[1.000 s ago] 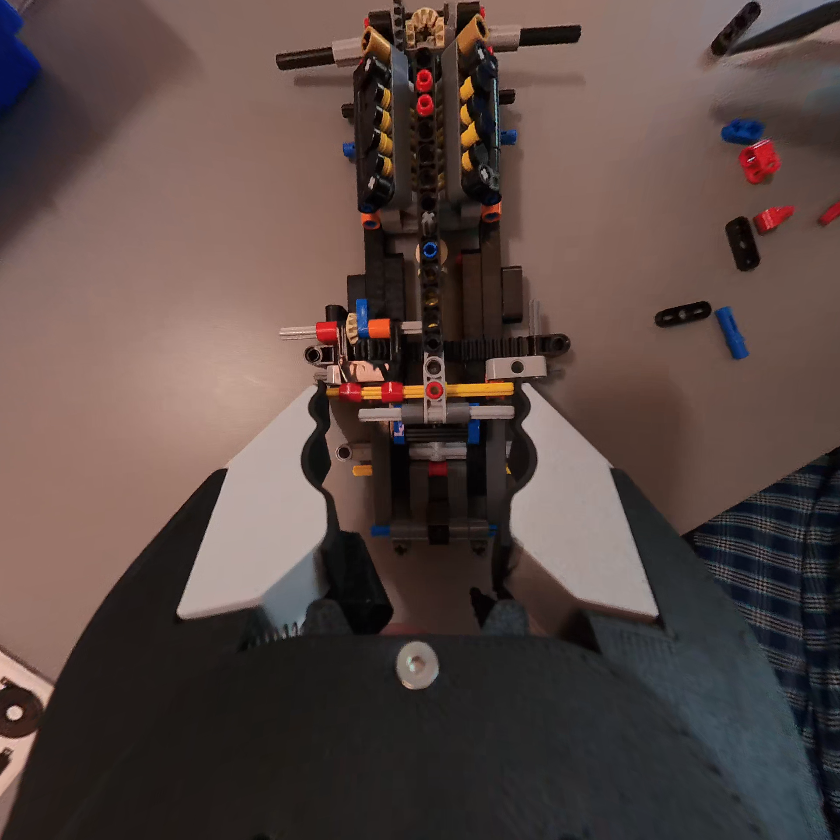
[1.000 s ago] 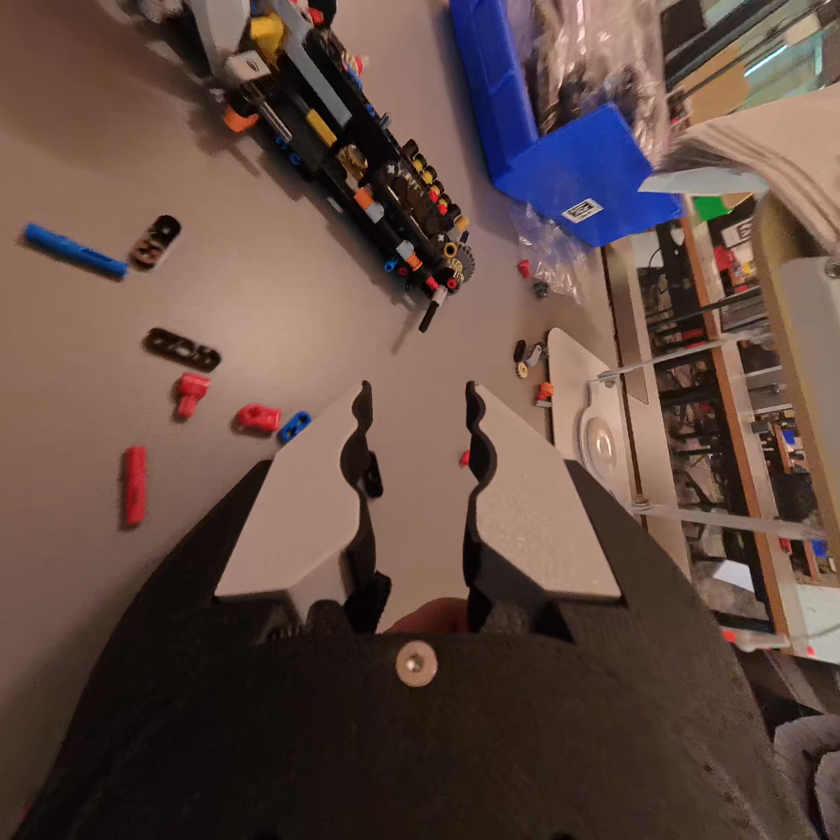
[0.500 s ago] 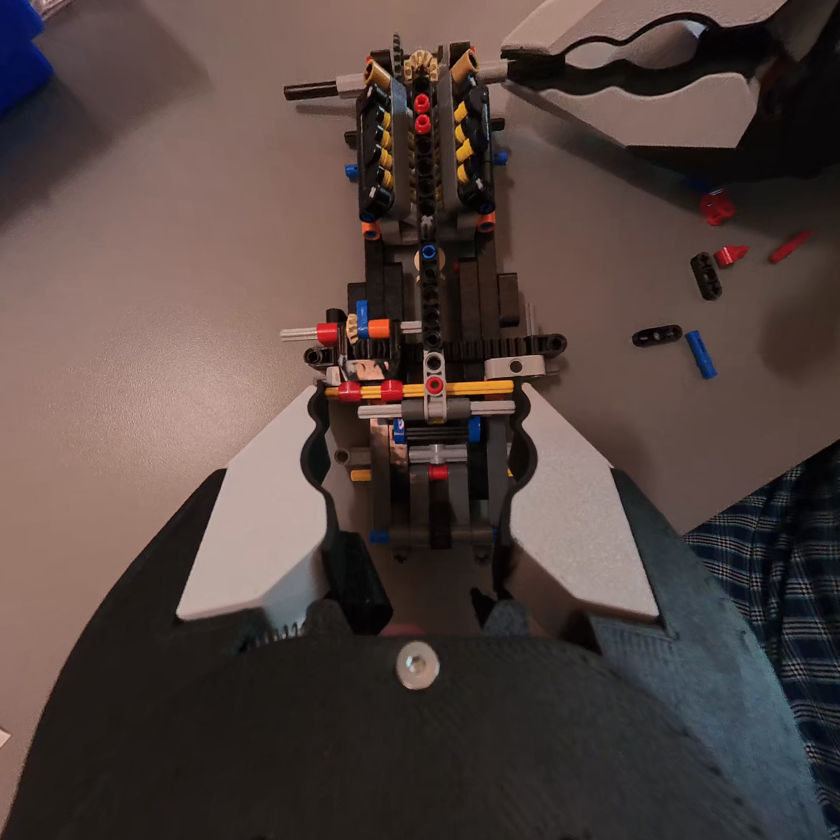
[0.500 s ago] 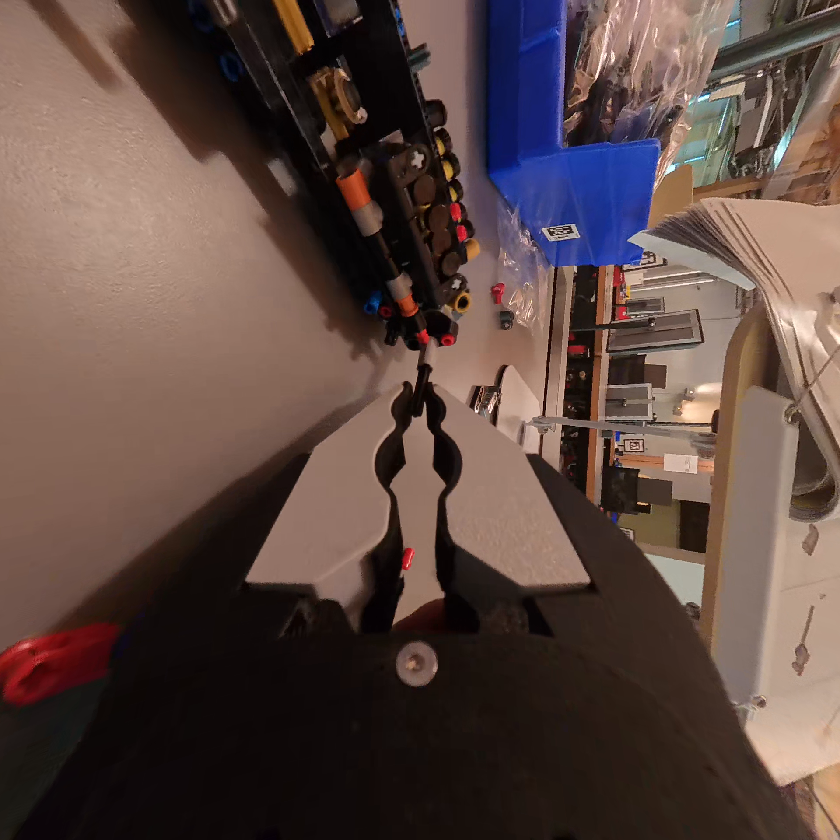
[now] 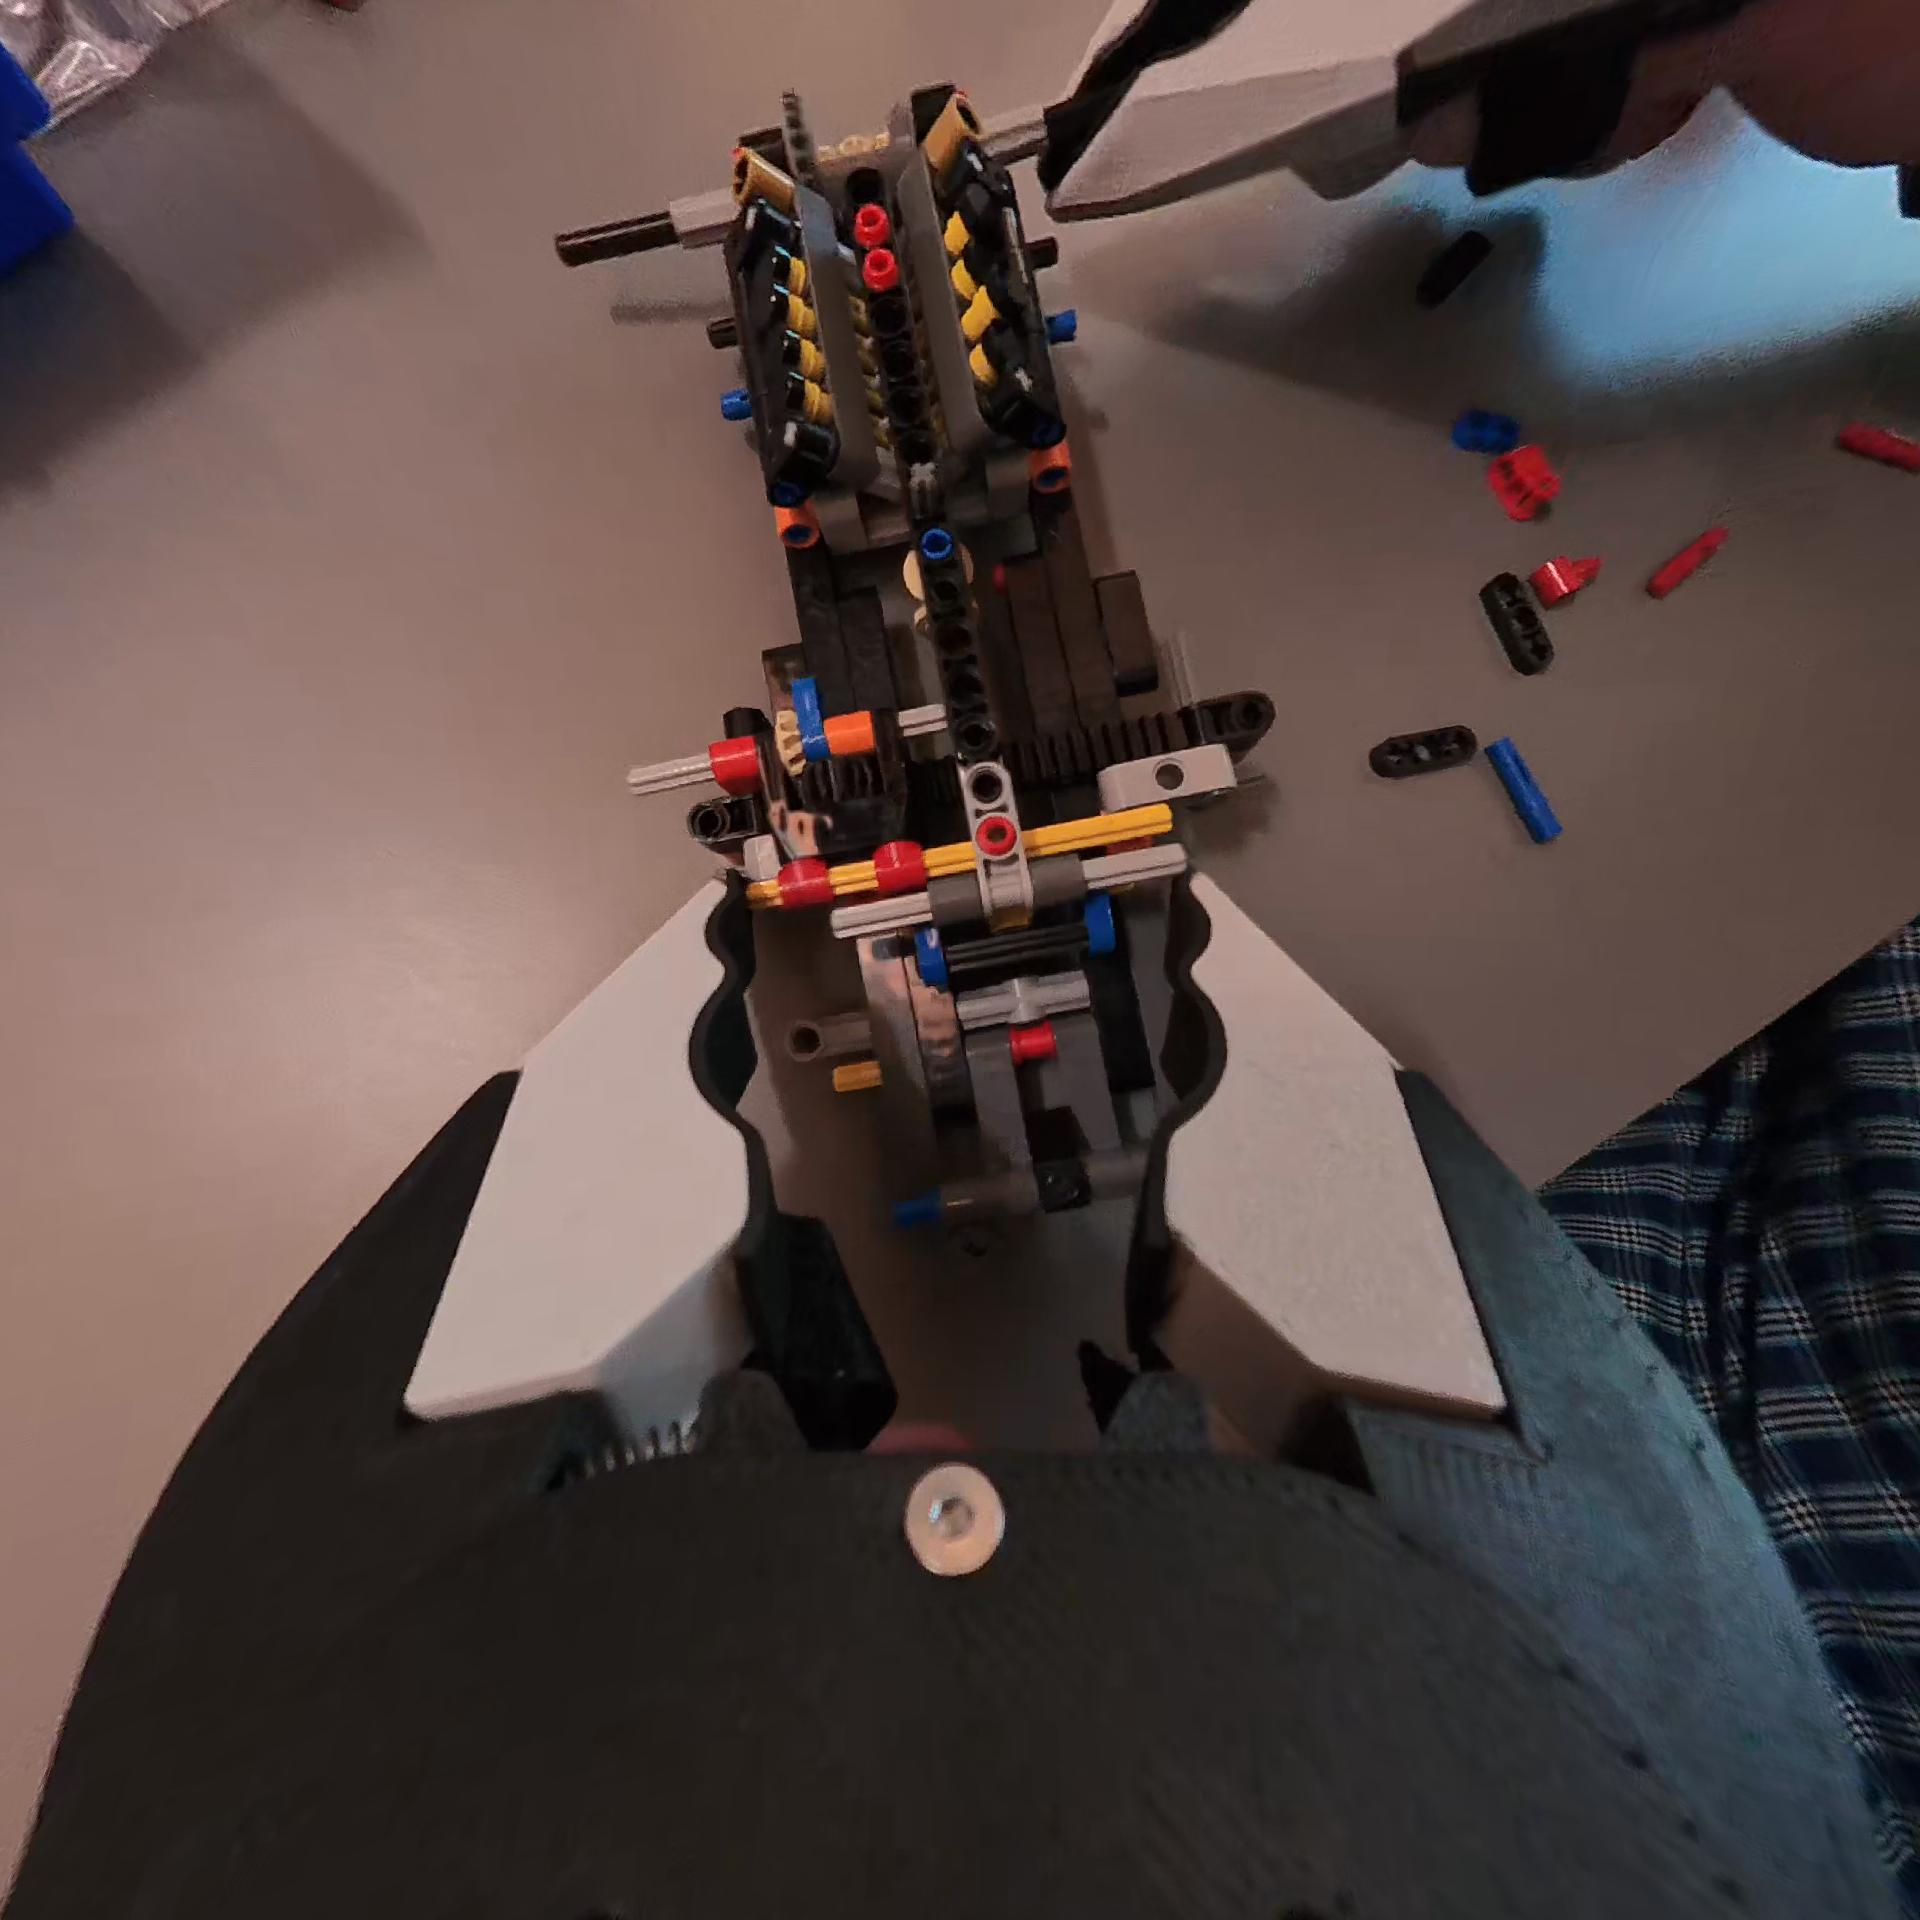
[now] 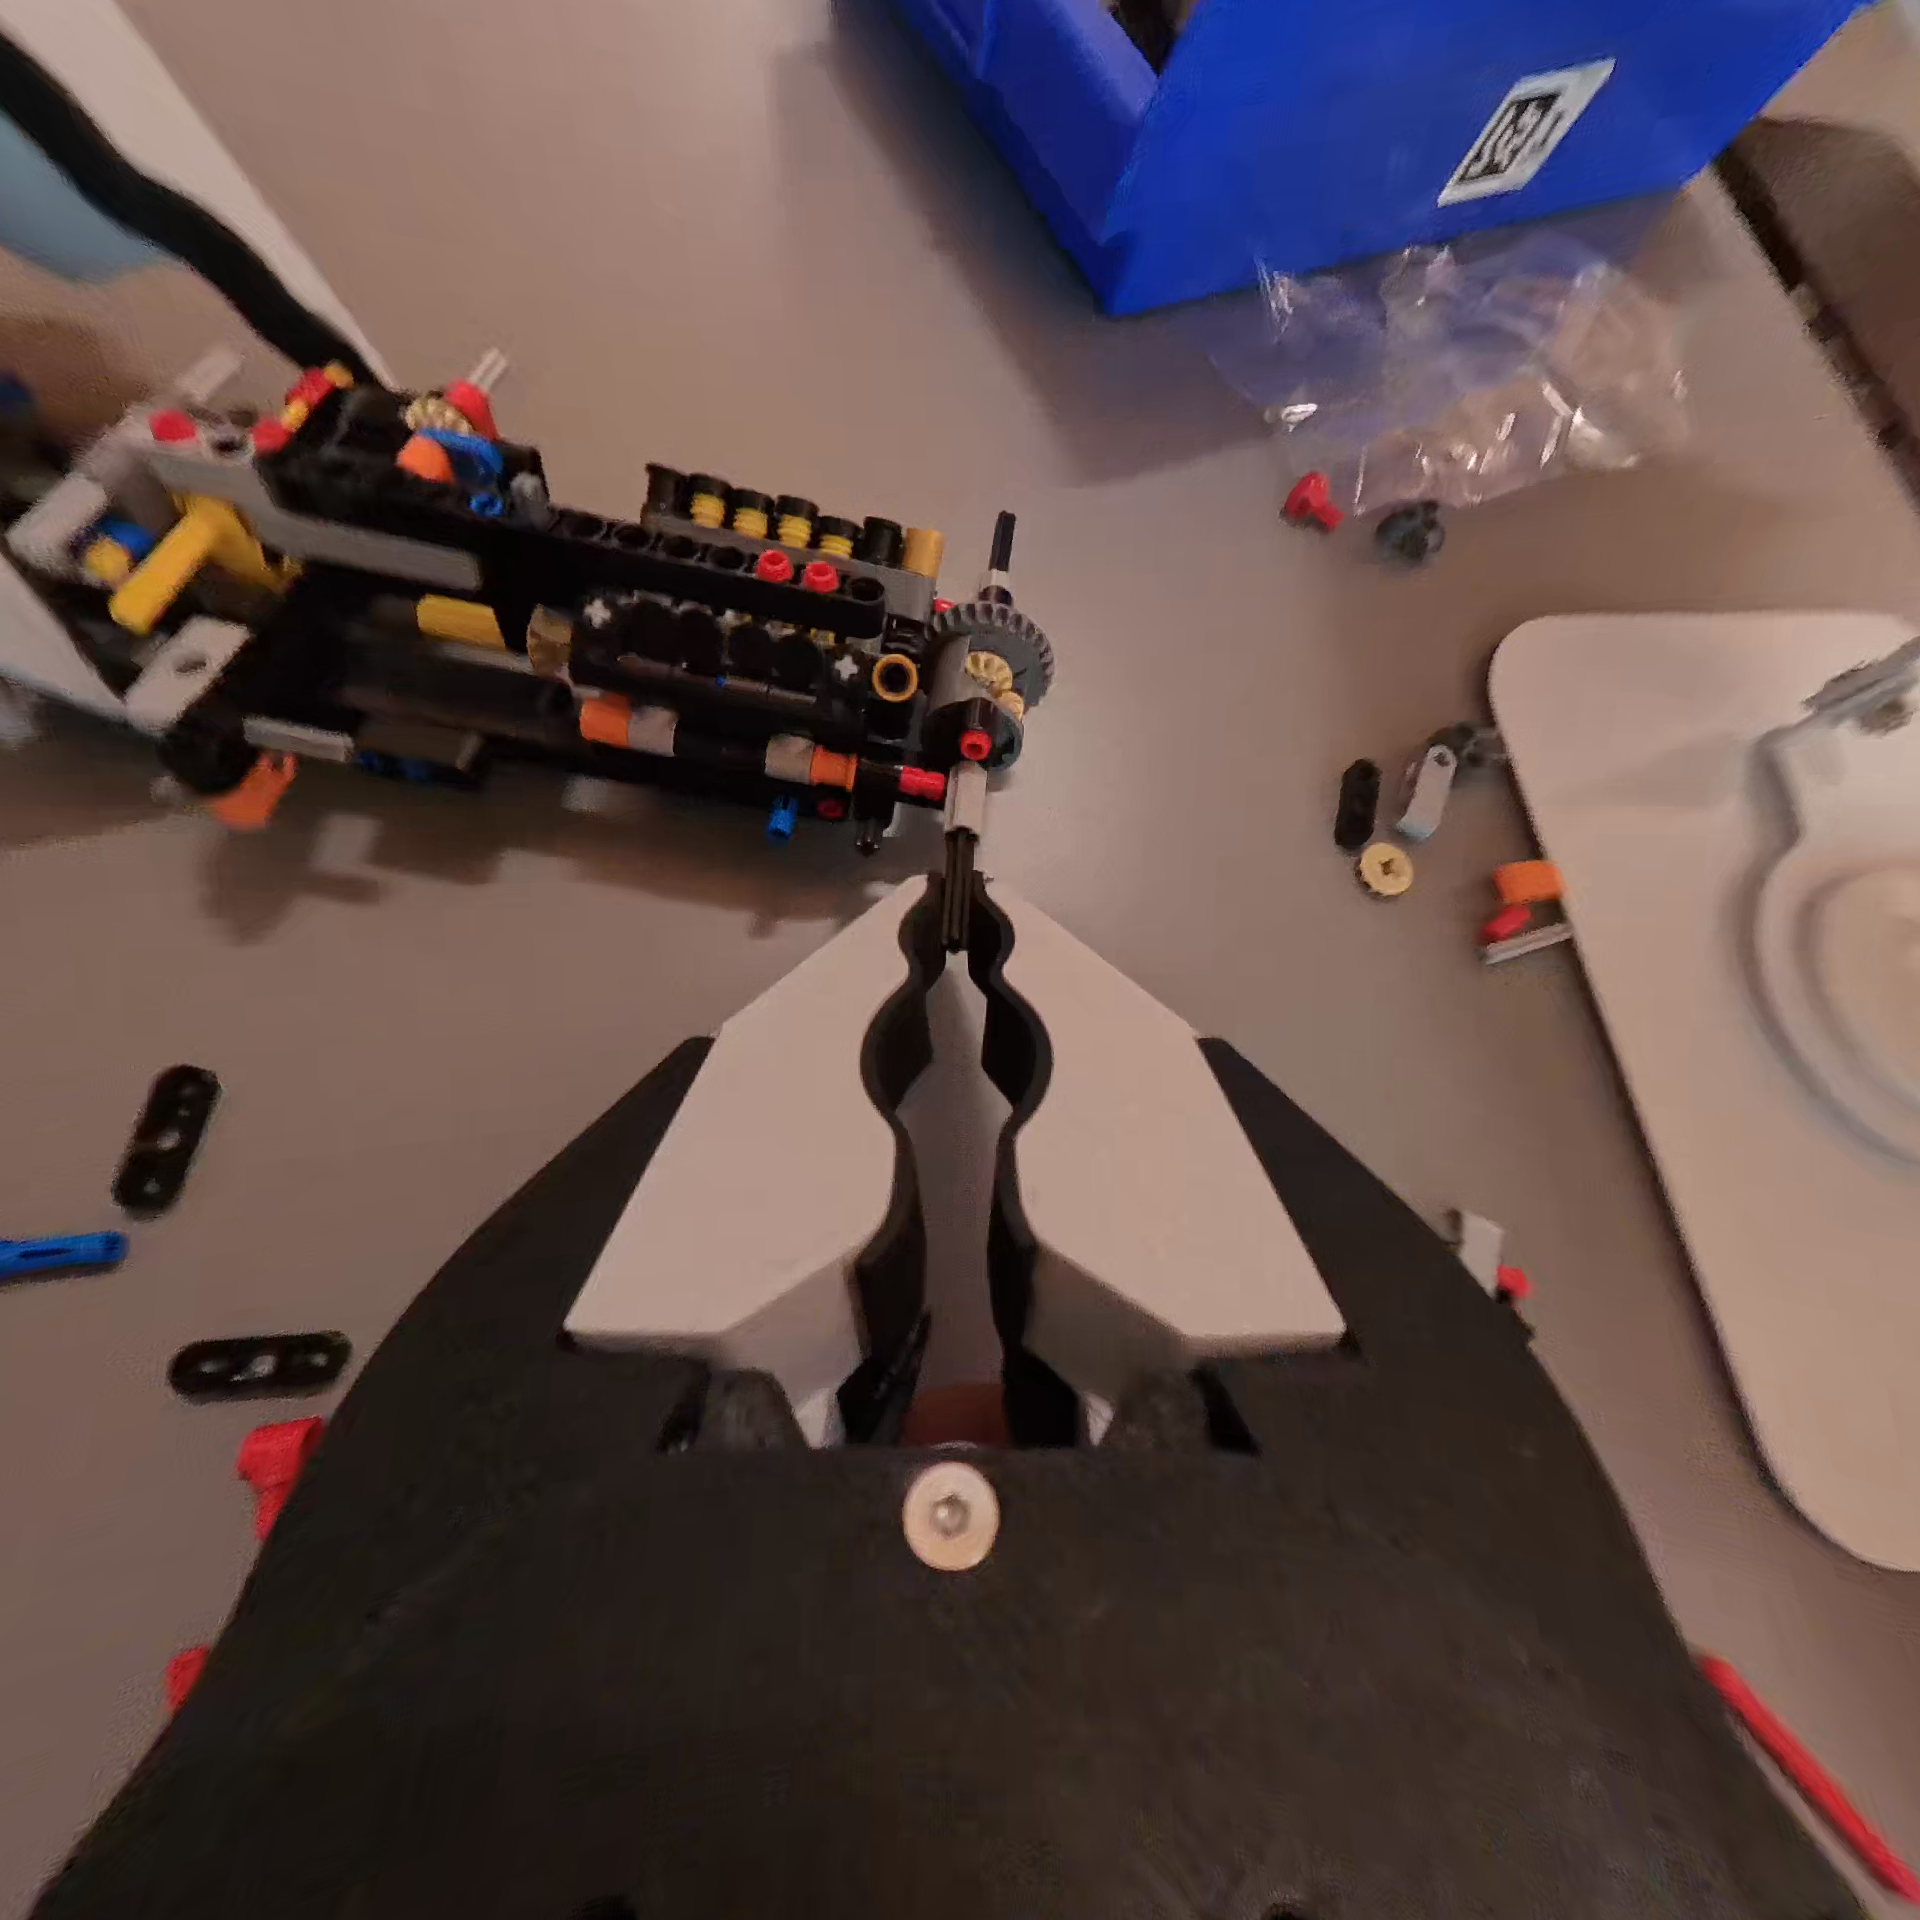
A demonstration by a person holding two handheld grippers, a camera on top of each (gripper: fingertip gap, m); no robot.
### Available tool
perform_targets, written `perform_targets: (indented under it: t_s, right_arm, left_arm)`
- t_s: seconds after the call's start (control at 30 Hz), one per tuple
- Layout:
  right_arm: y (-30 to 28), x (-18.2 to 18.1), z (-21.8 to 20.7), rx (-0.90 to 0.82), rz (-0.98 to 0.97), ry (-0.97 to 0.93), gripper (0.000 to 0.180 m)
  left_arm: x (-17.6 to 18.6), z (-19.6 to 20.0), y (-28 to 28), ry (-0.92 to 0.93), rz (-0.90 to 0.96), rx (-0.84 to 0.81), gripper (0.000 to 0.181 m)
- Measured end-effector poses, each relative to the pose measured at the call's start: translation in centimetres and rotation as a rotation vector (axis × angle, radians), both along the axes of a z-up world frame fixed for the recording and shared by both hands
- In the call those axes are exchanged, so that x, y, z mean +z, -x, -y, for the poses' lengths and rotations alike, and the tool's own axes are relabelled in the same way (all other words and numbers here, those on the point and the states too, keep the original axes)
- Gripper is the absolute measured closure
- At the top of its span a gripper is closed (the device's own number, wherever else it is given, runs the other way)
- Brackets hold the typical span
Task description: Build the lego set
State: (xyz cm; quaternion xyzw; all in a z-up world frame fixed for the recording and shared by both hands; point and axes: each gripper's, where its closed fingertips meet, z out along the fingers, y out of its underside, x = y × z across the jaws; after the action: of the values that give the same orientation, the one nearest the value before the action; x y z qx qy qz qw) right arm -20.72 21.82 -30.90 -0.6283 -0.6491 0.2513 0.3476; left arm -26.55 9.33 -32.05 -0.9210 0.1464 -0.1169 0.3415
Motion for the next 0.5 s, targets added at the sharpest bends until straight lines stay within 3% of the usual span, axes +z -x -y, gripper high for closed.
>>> perform_targets:
  t_s: [0.13,0.5]
  right_arm:
    - [0.0,-0.6,0.3,-0.026,0.001,0.162,0.180]
    - [0.3,0.8,1.4,-0.066,-0.120,0.683,0.180]
  left_arm:
    - [-0.1,0.5,-0.4,-0.008,0.000,-0.016,0.096]
    - [-0.1,0.6,-0.3,-0.055,-0.037,-0.014,0.103]
